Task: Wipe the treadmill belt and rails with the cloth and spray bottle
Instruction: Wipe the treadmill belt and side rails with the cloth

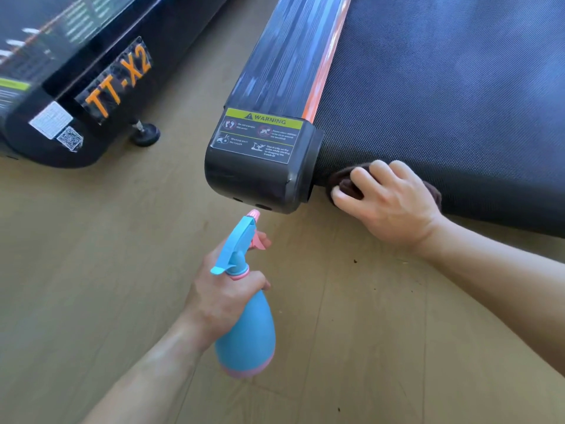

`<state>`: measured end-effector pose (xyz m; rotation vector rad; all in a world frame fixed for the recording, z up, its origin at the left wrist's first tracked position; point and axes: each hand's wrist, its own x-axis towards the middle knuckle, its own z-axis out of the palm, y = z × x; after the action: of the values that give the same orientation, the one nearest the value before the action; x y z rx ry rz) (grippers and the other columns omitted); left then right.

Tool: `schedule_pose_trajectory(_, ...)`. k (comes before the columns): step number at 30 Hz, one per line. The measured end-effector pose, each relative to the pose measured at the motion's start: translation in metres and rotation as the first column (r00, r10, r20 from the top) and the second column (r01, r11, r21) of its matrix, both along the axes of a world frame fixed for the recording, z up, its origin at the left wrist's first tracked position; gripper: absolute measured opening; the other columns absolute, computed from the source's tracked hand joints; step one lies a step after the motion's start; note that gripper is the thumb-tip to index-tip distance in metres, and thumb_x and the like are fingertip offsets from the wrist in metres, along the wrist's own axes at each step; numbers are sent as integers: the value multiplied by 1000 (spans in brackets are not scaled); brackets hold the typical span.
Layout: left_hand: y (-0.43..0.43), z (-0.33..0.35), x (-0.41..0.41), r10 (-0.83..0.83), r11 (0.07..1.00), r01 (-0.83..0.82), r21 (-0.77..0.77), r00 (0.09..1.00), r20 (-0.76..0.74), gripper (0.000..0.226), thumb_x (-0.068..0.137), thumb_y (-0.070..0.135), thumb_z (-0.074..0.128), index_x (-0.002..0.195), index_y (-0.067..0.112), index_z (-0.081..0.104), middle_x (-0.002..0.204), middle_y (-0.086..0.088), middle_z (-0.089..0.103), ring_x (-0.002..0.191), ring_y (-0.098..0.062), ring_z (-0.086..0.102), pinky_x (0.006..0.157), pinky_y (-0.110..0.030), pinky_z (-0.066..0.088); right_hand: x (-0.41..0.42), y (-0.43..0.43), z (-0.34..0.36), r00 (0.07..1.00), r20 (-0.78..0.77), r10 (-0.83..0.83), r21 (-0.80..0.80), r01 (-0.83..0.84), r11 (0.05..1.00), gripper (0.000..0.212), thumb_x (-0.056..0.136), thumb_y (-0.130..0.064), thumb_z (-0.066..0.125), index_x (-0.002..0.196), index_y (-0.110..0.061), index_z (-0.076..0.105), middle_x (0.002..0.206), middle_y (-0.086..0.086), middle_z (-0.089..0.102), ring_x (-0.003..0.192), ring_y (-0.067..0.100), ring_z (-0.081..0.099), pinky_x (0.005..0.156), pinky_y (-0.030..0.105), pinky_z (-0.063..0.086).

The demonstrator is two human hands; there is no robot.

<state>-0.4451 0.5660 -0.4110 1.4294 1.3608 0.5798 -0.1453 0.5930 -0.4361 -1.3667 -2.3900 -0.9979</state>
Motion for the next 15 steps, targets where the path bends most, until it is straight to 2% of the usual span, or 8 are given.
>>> schedule_pose_trajectory(2,2,-2,-3,7,1000,-7,10,1000,5,48,61,19,68,109,22,70,113,16,71,91,-29,67,82,-38,50,5,-2,2,999,28,17,4,-17,1000,31,90,0,43,103,-17,66,86,12,52,70,29,48,59,40,36)
schedule_pose_trajectory(5,3,-6,-5,20,1000,-20,-16,1000,-1,46,62,20,67,108,25,71,112,17,71,90,-21,66,82,-36,50,-8,13,5,1000,-6,-4,21,4,1000,25,89,-3,49,100,-18,65,85,11,52,70,28,48,59,40,36)
schedule_pose_trajectory(9,4,-9,-2,21,999,-21,-35,1000,6,49,61,21,67,110,27,71,103,21,72,84,-13,64,73,-26,47,-20,19,7,972,-192,-139,-21,138,990,12,89,-22,62,100,-19,67,87,11,56,73,31,52,60,41,38)
schedule_pose_trajectory(12,5,-6,1,4,1000,-4,-19,1000,22,53,62,20,67,114,28,70,108,19,71,91,-17,66,77,-28,49,-12,11,19,896,-365,-252,-104,229,968,21,93,-36,64,103,-18,68,91,14,55,79,35,54,63,44,46)
schedule_pose_trajectory(15,7,-6,6,-18,1000,19,-14,999,26,51,63,16,66,113,29,70,111,18,70,96,-18,65,79,-24,50,-22,24,37,822,-426,-378,-216,313,925,27,95,-42,59,109,-20,67,98,15,55,87,38,56,67,45,50)
